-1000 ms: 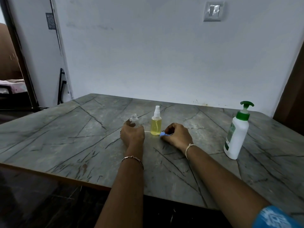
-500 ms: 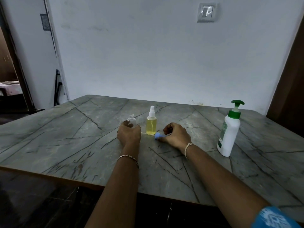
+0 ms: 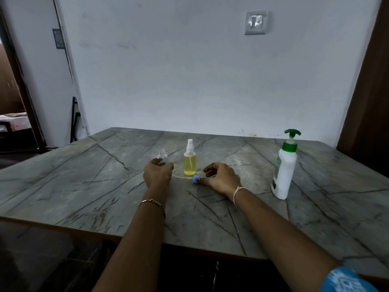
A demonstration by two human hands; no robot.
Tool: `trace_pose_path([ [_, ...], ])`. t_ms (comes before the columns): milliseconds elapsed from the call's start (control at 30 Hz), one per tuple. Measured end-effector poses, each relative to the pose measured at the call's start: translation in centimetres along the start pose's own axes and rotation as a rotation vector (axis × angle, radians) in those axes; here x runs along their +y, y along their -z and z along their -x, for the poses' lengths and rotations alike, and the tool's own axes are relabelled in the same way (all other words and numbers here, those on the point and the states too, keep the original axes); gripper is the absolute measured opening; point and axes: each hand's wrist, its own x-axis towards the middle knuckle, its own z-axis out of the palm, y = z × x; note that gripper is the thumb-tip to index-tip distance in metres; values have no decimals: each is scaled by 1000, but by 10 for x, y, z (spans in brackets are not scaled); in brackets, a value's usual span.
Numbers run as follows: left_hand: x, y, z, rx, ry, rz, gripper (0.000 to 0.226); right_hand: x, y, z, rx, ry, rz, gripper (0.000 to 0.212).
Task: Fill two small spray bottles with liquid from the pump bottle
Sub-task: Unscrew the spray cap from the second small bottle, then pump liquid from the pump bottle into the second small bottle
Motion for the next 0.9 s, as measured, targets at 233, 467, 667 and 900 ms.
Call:
trace_pose_path([
  [233, -4, 0, -4, -26, -16, 18, 49, -4, -14, -5, 31, 31, 70, 37],
  [467, -8, -10, -6, -76, -52, -42, 48, -3, -20, -16, 76, 24, 119, 28],
  [667, -13, -12, -9, -74, -45, -60, 47, -2, -19, -19, 69, 22, 127, 38],
  [900, -12, -11, -6, -87, -61, -68, 48, -5, -11, -17, 57, 10, 132, 48],
])
